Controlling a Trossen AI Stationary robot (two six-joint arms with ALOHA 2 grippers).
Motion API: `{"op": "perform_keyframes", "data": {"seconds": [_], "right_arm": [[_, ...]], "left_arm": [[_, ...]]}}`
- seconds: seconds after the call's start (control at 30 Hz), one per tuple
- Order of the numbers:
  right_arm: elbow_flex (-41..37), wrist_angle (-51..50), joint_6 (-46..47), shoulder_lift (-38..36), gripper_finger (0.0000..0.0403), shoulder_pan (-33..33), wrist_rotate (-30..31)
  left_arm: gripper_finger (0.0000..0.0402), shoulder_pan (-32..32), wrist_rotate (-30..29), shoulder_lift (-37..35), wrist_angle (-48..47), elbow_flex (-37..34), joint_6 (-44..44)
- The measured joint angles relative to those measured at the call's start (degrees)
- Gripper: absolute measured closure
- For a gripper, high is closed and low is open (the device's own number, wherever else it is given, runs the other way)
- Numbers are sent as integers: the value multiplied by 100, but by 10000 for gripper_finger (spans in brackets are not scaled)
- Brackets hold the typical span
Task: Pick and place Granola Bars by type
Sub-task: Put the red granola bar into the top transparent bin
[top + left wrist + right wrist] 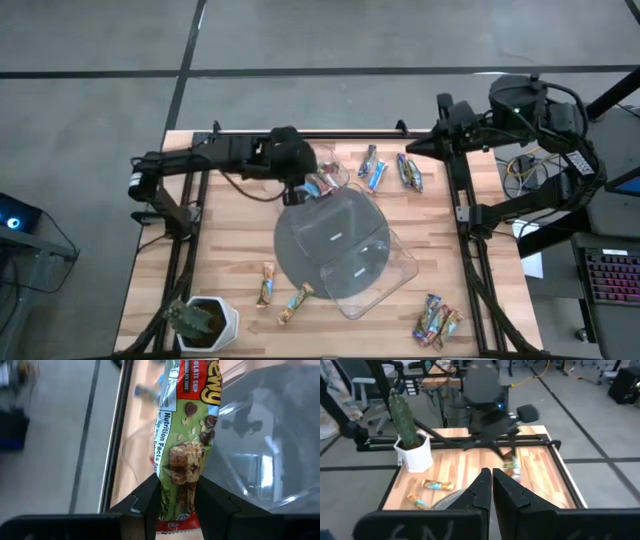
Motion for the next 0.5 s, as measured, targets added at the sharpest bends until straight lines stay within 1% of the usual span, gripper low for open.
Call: {"op": "perform_keyframes", "data": {"seconds": [0.07,0.23,0.4,0.5], "right_arm": [[0,-45,-17,0,394,-2,-120],[0,-130,-146,0,394,-2,-150],[0,-142,-269,0,394,-6,-143],[0,-193,-296,0,394,-2,-133]], "left_arm": [[308,168,87,2,1,-164,-163],[308,497,545,7,-4,-604,-387],[308,772,605,30,44,-1110,-435],[308,896,755,35,295,-1397,-446]]}}
